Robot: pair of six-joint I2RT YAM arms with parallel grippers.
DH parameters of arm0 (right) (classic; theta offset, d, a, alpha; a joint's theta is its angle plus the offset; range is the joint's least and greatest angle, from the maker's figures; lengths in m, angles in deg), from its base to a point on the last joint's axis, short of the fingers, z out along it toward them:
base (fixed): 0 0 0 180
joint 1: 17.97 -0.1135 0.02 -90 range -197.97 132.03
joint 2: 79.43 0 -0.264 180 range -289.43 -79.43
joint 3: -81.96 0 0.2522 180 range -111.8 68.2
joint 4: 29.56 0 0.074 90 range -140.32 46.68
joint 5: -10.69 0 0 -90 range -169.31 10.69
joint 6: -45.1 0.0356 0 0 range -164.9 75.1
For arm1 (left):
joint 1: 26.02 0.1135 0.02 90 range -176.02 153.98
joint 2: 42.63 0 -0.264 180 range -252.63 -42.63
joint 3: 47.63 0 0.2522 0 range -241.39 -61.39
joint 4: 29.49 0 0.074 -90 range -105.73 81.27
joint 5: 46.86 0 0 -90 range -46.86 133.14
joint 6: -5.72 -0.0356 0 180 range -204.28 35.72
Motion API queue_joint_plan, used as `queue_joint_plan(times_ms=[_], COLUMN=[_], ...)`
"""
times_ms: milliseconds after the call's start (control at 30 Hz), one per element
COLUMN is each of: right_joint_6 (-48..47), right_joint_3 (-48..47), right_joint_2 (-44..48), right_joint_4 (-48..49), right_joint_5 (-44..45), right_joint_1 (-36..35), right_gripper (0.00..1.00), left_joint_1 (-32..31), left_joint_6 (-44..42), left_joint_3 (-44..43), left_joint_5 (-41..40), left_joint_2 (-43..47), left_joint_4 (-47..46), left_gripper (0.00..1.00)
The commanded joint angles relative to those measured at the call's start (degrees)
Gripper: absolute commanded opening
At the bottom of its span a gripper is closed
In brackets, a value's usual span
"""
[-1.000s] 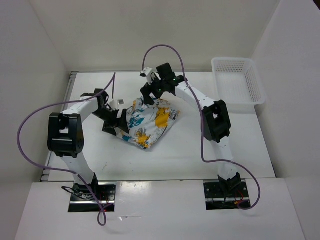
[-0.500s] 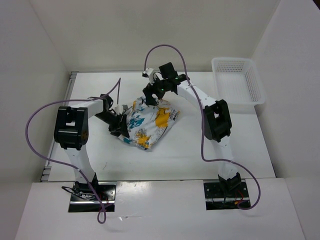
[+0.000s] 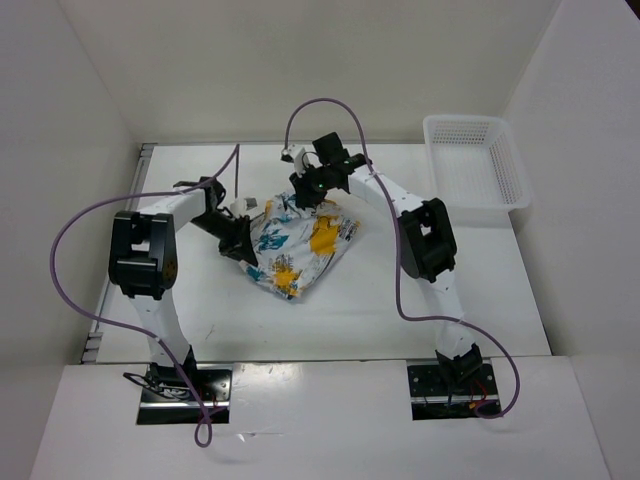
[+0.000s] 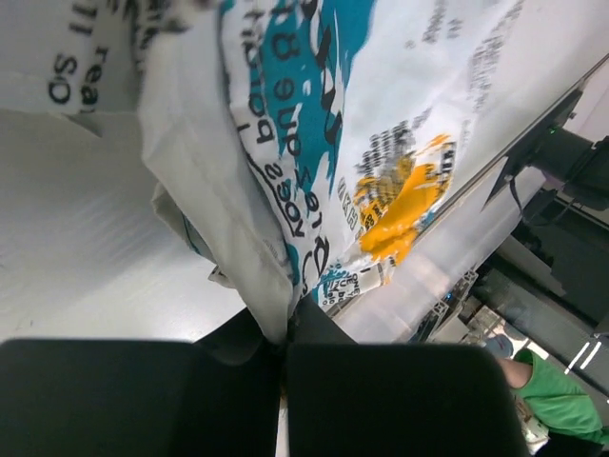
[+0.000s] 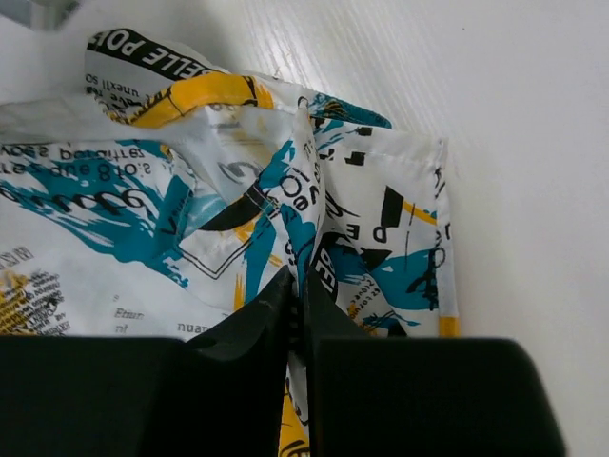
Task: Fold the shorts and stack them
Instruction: Fold the shorts
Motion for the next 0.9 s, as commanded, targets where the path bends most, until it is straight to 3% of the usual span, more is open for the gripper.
queue_joint_plan(times_ms=[0,100,333,600,867], right_joint_6=[0.5,1.1,3.0,6.0,8.3], right_joint_3=[-1.6,-2.2,-2.7,-1.6,-2.2], right_joint_2=[0.0,2.4,5.6,5.0,0.4], right_joint_4=[2.5,3.0,3.0,6.4,9.5], right_joint_5=[2.1,2.1,2.7,8.1,11.4], right_joint_1=[-0.5,0.0,5.4,10.3,11.0], right_gripper=[0.10,0.00,0.00,0.00,0.00], left_joint_1=[-0.1,-0.1,-1.3,-1.8,-1.3], left_joint_6=[-0.3,-0.3,-0.3,-0.3,-0.3], left_joint_3=[-5.2,-9.0,-20.3,-25.3,-38.2], left_joint_5=[1.6,-0.4,-3.4,-14.8,-24.4], left_joint_2=[3.4,5.8,7.2,-1.0,-13.2], left_joint_4=[4.1,5.8,7.8,2.6,0.2], left_gripper=[0.00,0.00,0.00,0.00,0.00])
